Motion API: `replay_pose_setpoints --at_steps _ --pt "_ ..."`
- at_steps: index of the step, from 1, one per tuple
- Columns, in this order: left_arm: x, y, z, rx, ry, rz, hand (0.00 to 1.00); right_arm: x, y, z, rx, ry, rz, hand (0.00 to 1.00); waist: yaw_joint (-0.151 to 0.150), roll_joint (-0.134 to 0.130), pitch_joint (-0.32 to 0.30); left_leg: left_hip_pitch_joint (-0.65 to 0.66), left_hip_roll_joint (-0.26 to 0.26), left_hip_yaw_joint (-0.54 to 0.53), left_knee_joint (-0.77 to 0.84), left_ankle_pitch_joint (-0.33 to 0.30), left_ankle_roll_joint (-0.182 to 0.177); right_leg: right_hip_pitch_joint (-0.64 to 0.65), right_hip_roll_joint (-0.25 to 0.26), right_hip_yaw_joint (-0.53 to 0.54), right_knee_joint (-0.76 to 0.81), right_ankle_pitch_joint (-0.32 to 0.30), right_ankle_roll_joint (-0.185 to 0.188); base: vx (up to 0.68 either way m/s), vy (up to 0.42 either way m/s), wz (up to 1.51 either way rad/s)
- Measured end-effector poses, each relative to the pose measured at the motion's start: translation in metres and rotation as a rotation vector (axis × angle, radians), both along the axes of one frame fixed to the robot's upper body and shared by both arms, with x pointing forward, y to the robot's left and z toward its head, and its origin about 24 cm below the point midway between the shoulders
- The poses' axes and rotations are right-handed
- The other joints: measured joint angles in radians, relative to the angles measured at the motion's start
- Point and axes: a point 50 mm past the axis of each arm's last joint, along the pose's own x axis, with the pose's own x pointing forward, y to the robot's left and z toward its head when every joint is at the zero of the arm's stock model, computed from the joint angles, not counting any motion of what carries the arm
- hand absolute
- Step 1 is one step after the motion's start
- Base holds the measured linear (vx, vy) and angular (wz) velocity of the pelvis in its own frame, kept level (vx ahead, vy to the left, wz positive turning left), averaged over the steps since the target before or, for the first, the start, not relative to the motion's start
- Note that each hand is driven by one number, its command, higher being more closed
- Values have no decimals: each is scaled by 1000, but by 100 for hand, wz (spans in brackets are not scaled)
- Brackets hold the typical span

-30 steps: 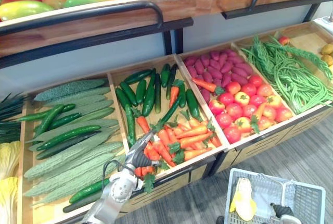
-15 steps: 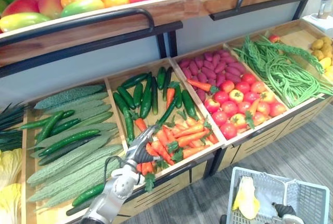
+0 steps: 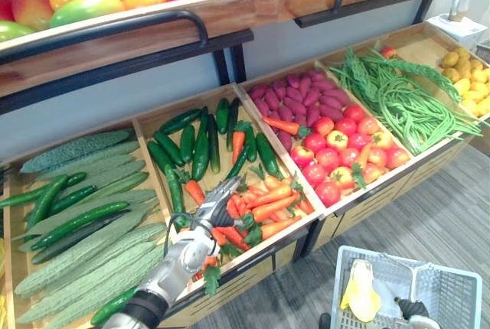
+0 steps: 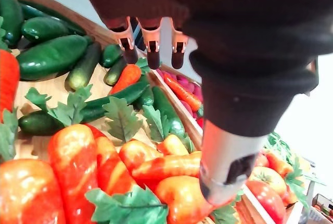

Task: Pick vegetable in the basket

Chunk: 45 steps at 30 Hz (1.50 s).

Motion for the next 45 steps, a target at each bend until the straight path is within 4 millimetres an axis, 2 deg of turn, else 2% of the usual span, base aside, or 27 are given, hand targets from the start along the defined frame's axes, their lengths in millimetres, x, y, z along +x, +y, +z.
replay_pose_setpoints --at_steps 3,8,10,13,18,25,29,36,45 --pt "2 4 -3 16 12 30 0 1 2 0 4 -5 5 100 -15 0 0 8 4 12 2 -4 -4 -1 5 11 7 0 0 -49 -42 -13" --pt "3 10 -12 63 47 45 0 -1 4 -2 9 -7 0 100 -23 -2 2 6 15 44 28 -18 -10 -20 15 49 21 0 0 -84 -59 -20" --pt "6 12 -13 71 50 53 0 0 6 -2 12 -9 -1 100 -22 -4 3 -1 20 52 38 -22 -12 -34 20 60 30 0 -1 -62 -45 -15" --pt "17 16 -10 90 47 71 0 2 9 -2 17 -23 -3 100 -44 -1 10 -15 22 57 43 -22 -12 -52 23 65 36 0 -1 -50 -60 -9" --pt "27 14 -1 93 21 72 0 2 8 -1 13 -39 -14 100 -46 7 27 6 24 84 33 -25 -16 -51 34 92 36 0 -1 6 -23 -16" --pt "31 20 -4 113 44 103 0 2 9 -1 15 -42 -12 100 -52 7 35 9 23 91 34 -27 -20 -52 35 102 36 0 -1 -1 -11 -3" --pt "29 24 -10 122 69 119 0 5 9 -1 12 -53 -4 100 -68 12 42 14 23 102 35 -30 -24 -54 36 112 38 0 -1 -49 -37 -7" --pt "34 11 -8 86 58 103 0 6 10 0 10 -58 3 100 -73 21 60 8 26 107 37 -30 -24 -72 41 119 53 -2 -3 -52 -47 -4" --pt "41 8 0 84 38 92 0 10 10 2 5 -70 15 100 -80 23 64 7 27 130 34 -31 -26 -87 47 135 57 -2 -4 -14 -40 -6"
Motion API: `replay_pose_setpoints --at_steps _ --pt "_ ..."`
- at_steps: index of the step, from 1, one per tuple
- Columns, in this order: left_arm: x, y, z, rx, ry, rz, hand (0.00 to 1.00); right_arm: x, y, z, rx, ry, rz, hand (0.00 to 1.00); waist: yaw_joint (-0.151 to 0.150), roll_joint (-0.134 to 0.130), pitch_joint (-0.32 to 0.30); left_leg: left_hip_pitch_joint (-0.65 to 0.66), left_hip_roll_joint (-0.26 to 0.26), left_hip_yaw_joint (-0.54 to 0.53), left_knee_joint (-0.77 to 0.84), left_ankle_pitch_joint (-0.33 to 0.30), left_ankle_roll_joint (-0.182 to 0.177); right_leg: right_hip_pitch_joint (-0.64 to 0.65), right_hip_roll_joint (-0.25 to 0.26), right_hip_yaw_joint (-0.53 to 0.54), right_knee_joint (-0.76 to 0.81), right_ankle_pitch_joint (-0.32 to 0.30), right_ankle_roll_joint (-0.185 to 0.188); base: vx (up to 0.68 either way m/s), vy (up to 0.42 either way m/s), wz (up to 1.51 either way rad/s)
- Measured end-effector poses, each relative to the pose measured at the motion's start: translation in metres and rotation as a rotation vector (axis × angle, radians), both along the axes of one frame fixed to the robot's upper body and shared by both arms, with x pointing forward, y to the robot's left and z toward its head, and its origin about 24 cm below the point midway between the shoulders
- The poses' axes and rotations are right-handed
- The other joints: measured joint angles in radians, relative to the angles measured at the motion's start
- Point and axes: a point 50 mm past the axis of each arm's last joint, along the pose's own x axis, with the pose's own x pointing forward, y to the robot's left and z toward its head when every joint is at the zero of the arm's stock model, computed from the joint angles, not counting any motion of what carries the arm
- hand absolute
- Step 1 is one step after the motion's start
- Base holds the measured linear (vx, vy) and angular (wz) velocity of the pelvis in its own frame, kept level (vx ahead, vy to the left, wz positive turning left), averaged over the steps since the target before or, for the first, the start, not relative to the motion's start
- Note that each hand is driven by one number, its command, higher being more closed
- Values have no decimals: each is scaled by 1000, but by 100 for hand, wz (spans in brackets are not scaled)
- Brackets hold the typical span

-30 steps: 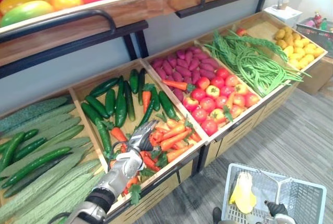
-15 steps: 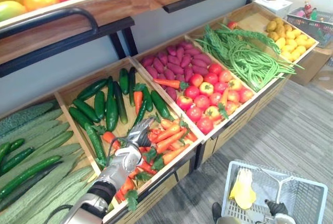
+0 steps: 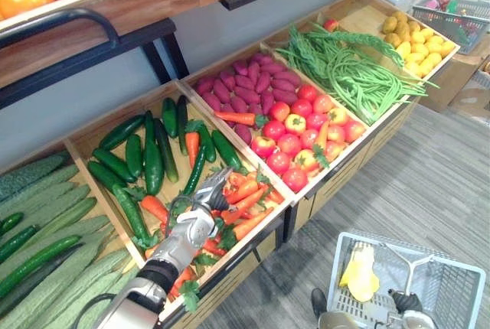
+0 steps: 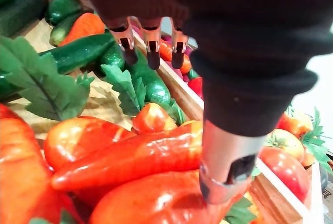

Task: Pick vegetable in the basket

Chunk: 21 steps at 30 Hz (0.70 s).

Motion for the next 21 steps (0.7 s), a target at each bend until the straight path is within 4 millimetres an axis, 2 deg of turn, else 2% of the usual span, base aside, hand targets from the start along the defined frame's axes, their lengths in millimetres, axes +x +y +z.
replay_pose_setpoints --at_steps 4,13,21 --pt "1 0 0 3 1 3 0 2 0 1 -3 -9 9 100 -14 3 9 1 0 1 0 0 0 -1 0 1 5 -2 -3 -21 -25 -1" --pt "1 1 0 9 6 17 0 5 0 3 -6 -25 6 100 -16 8 21 -11 3 13 5 0 0 -32 4 13 32 -6 -8 -50 -42 -4" --pt "14 -7 2 0 19 39 0 20 2 9 -6 -77 -4 100 -21 5 59 -40 3 36 8 0 0 -79 7 28 47 -6 -7 -14 -32 -7"
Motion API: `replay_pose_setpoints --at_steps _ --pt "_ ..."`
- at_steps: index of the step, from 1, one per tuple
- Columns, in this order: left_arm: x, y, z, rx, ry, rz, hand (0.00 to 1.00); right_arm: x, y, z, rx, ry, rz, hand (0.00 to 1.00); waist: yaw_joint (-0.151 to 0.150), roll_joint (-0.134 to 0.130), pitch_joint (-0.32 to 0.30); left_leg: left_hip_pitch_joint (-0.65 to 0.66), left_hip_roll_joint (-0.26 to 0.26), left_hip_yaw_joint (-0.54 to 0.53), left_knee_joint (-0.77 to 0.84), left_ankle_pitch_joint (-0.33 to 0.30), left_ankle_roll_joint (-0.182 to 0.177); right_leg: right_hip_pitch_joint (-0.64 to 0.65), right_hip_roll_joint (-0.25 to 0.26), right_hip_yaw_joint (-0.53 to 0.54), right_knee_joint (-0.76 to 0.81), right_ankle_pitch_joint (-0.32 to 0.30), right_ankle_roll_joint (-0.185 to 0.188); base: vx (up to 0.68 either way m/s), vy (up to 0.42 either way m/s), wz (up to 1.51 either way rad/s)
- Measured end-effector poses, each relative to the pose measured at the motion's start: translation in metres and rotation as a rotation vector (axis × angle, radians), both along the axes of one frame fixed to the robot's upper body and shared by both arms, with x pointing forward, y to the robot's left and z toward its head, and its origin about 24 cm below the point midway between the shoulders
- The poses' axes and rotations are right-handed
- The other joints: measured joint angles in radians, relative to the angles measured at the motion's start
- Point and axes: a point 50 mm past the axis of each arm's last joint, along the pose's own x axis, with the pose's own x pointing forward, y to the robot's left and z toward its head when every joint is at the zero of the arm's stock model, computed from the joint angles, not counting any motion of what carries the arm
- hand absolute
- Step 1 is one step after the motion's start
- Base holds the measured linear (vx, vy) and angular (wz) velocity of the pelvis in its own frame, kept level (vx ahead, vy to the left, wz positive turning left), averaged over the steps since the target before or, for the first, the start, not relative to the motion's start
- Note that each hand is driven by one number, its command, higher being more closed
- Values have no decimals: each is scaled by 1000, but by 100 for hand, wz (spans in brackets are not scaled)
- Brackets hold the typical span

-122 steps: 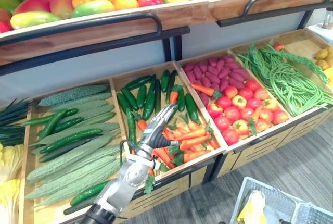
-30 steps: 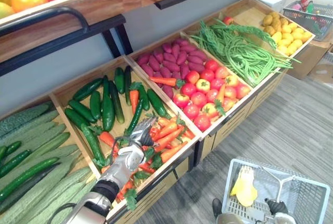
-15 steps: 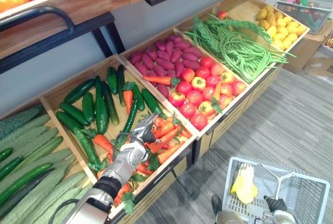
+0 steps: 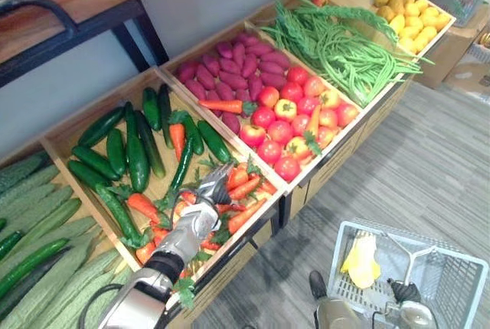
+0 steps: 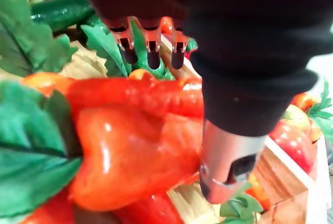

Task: Pick vegetable in the basket

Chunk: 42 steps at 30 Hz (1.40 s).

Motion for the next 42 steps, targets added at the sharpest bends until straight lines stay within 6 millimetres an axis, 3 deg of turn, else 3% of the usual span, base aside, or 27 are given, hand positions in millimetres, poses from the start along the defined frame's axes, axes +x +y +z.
replay_pose_setpoints --at_steps 1,7,18,29,36,42 --pt "1 0 1 1 -7 4 100 1 0 0 0 -3 0 100 0 0 0 -4 0 3 0 0 0 -6 0 2 1 0 0 4 -24 -7" --pt "20 2 21 -13 -81 88 100 10 3 3 -9 -25 17 100 -4 0 18 -11 0 27 2 -1 -2 -26 2 12 11 0 0 -8 -24 -7" --pt "21 4 18 -27 -65 122 100 12 5 4 -13 -30 32 100 -24 -5 21 -11 -1 62 11 -5 -8 -39 5 33 20 0 0 -37 -27 -6" --pt "21 -5 22 -73 -94 91 100 10 1 3 -10 -11 5 100 -24 -3 21 -7 -2 10 7 -2 -6 -3 -12 -26 8 0 0 -2 -20 13" --pt "17 2 42 -17 -198 39 100 4 -17 7 -39 16 -56 100 -4 -1 20 21 -4 -15 5 -1 -4 40 -21 -61 9 0 0 -25 -19 12" --pt "16 5 73 31 -316 -52 100 -6 -51 18 -151 78 -23 100 15 -12 12 25 -6 -36 0 3 3 63 -26 -71 -2 0 0 -47 -36 10"
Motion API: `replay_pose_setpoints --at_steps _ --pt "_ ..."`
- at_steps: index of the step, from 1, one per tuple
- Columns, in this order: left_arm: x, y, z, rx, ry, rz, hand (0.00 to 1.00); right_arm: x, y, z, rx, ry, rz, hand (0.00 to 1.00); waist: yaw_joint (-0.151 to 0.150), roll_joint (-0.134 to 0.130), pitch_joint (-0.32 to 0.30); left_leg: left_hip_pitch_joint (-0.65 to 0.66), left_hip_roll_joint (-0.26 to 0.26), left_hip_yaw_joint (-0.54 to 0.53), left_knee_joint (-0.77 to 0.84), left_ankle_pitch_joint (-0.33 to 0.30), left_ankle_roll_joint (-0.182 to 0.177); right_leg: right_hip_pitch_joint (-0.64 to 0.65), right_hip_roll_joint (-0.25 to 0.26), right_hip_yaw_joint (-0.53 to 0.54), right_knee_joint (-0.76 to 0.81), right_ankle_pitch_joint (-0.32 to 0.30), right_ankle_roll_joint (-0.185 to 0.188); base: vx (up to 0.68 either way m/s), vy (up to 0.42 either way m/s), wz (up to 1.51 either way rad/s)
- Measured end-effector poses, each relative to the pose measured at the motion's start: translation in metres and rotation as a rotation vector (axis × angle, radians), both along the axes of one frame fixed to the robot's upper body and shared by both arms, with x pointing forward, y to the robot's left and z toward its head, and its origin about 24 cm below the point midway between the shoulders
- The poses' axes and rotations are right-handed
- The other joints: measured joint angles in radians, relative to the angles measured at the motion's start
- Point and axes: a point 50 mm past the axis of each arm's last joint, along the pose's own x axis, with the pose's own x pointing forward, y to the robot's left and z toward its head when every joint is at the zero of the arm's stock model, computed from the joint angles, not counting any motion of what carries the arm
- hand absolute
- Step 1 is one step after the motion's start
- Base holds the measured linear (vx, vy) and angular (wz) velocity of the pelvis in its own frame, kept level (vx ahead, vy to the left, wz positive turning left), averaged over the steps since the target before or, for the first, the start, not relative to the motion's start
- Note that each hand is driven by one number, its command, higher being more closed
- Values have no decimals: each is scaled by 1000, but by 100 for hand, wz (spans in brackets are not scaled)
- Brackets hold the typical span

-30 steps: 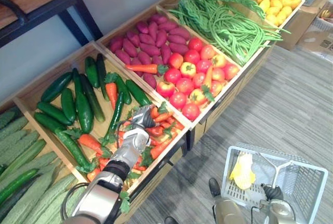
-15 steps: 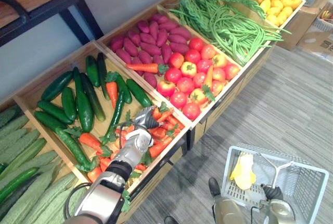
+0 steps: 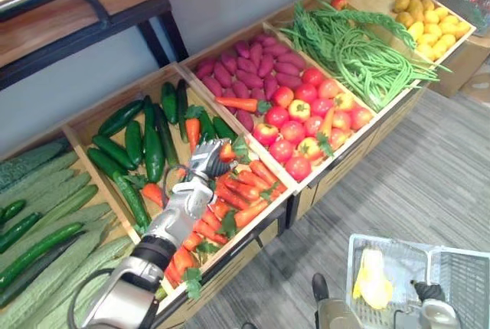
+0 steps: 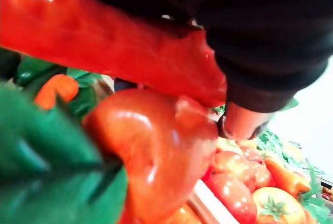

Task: Pick vegetable in the basket

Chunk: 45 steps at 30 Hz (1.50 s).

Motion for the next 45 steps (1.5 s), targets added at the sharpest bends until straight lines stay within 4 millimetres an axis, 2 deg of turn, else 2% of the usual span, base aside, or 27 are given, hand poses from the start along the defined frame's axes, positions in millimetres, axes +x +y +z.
replay_pose_setpoints --at_steps 5,8,9,12,16,23,26,30,34,38,45 --pt "-6 -11 25 47 -97 -151 100 -12 -21 8 -29 64 90 100 16 -28 -24 17 8 30 9 -2 -3 2 14 29 0 5 3 -12 -35 -16" --pt "-11 -17 31 74 -120 -222 100 -9 -31 17 -55 63 152 100 18 -49 -54 25 14 55 11 -5 -6 2 26 53 -15 27 3 -36 -37 -29" --pt "-13 -22 34 80 -131 -261 100 -4 -39 26 -88 38 183 100 18 -58 -60 32 14 64 14 -6 -8 4 28 64 -18 35 3 -54 -31 -22" --pt "-19 -35 35 84 -138 -344 100 2 -52 44 -152 -4 228 100 21 -66 -68 32 28 86 47 -30 -5 6 35 80 -21 51 8 -95 -39 -22" --pt "-28 -52 35 83 -135 -451 100 1 -58 55 -220 -7 289 100 19 -67 -85 26 47 93 85 -57 -12 17 42 83 -31 52 5 -77 -51 -9" --pt "-52 -89 35 64 -126 -687 100 16 -53 76 -321 19 511 100 2 -65 -101 14 85 136 129 -65 -22 -4 74 108 -30 57 -1 -19 -59 -17" --pt "-66 -108 39 61 -138 -798 100 31 -53 95 -372 -5 606 100 -13 -65 -101 14 85 155 134 -68 -25 -19 77 124 -29 57 -1 -18 -28 -18" --pt "-84 -129 44 64 -157 -939 100 44 -51 109 -409 -14 702 100 -25 -58 -105 21 84 174 138 -73 -27 -21 80 136 -29 57 -1 -11 -12 -13" --pt "-99 -145 45 47 -138 -1052 100 67 -35 120 -408 -32 855 100 -41 -57 -106 33 82 211 138 -78 -31 -37 88 165 -16 54 -4 -14 -8 -24" --pt "-118 -161 44 61 -123 -1177 100 87 -25 136 -430 -46 986 100 -67 -44 -112 35 74 238 138 -84 -29 -54 88 184 -9 52 -5 -13 -8 -16" --pt "-139 -187 34 31 -69 -1284 100 108 -8 156 -485 -28 1177 100 -96 -17 -117 58 62 261 134 -94 -34 -74 90 195 51 11 -5 -16 1 -8"
